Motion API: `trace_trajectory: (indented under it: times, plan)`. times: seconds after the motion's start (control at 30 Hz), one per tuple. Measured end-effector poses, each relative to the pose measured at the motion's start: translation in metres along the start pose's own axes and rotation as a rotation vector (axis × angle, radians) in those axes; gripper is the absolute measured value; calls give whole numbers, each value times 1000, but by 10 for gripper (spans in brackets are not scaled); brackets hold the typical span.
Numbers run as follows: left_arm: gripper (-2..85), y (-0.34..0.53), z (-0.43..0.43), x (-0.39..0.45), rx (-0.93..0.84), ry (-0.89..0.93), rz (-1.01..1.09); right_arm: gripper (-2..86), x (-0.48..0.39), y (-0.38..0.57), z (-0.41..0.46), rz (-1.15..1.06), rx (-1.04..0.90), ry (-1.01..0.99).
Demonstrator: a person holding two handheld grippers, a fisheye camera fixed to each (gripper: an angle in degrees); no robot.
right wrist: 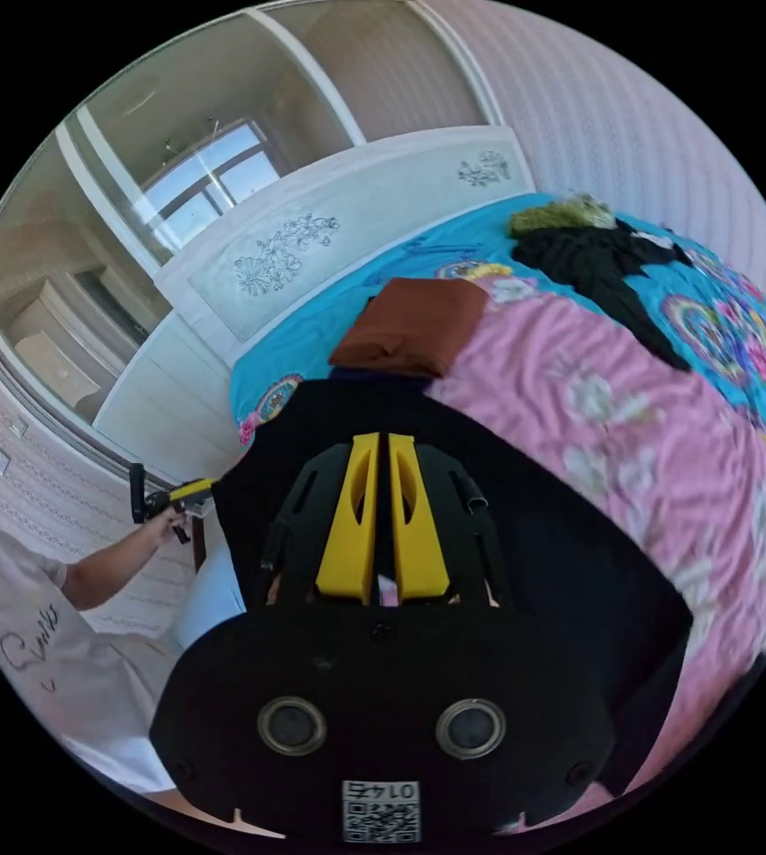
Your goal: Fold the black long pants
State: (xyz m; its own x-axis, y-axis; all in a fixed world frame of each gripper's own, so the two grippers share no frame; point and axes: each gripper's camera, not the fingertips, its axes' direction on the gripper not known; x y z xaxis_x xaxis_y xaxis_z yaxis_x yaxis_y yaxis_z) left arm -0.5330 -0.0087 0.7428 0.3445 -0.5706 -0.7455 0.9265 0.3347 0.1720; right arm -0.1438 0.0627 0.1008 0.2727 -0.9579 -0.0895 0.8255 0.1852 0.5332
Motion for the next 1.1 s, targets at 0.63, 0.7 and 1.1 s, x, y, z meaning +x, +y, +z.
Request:
trace_trajectory:
  times: [0.63, 0.7, 1.1]
  plan:
    - [52, -10, 113, 373, 4, 344, 829, 69, 156, 446, -253, 680, 334, 608]
    - [61, 6, 143, 464, 7, 363, 982, 87, 187, 461, -265, 699, 372, 610]
    - [102, 153, 360, 830, -101, 399, 1525, 3, 296, 535, -320, 660, 364, 125]
